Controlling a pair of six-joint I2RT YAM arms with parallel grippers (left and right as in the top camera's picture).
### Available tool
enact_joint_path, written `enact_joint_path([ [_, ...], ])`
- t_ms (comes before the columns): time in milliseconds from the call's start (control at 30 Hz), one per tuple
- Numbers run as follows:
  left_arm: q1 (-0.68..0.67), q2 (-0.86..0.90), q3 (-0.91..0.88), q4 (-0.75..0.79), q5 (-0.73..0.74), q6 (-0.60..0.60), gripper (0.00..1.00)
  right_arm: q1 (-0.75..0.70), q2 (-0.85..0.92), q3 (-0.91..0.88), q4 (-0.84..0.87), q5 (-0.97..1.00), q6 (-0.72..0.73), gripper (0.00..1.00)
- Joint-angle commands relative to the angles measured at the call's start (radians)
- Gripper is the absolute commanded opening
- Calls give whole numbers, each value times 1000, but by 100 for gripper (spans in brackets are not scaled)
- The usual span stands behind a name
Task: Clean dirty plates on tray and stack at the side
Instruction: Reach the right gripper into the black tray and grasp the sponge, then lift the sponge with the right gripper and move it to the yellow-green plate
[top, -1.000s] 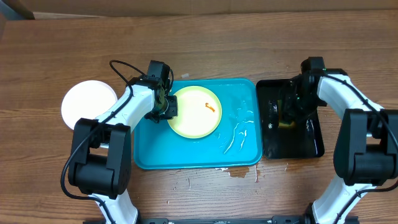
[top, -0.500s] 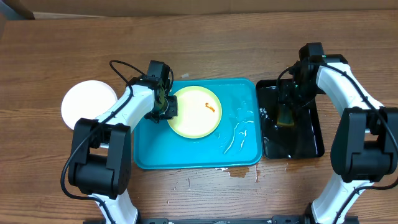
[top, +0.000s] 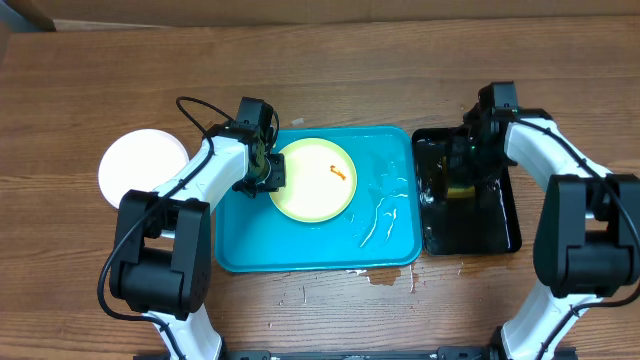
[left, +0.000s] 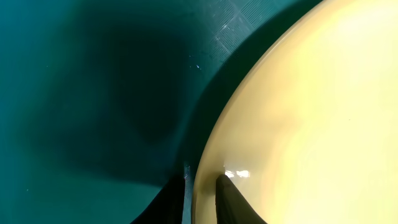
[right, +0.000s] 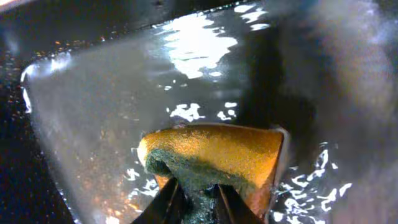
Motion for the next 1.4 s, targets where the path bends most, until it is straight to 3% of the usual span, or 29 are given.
enact_joint_path([
  [0, -7, 14, -12, 2, -18, 23, 20, 5, 27, -29, 0, -40, 4, 29],
  [67, -7, 14, -12, 2, -18, 23, 20, 3, 23, 8, -26, -85, 4, 40],
  [167, -7, 17, -12, 1, -18, 23, 20, 3, 16, 97, -96, -93, 1, 49],
  [333, -7, 19, -13, 2, -18, 23, 20, 3, 14, 206, -226, -73, -8, 52],
  [567, -7, 19, -13, 8, -18, 23, 21, 5, 18, 195, -320, 4, -7, 57],
  [900, -7, 19, -13, 8, -18, 23, 27, 11, 20, 27, -125, 7, -7, 61],
  [1000, -7, 19, -13, 8, -18, 23, 27, 11, 20, -24, -65, 35, -7, 53],
  [1100, -7, 19, -13, 7, -18, 23, 27, 11, 19, -26, -69, 40, -7, 21],
  [1167, -7, 19, -13, 8, -18, 23, 28, 11, 13, -8, -96, 40, -7, 6],
  [1200, -7, 19, -13, 8, -18, 23, 28, 11, 12, 4, -112, 40, -7, 5],
  [1367, -7, 19, -13, 8, -18, 23, 48, 11, -12, 71, -197, 42, -15, 4],
])
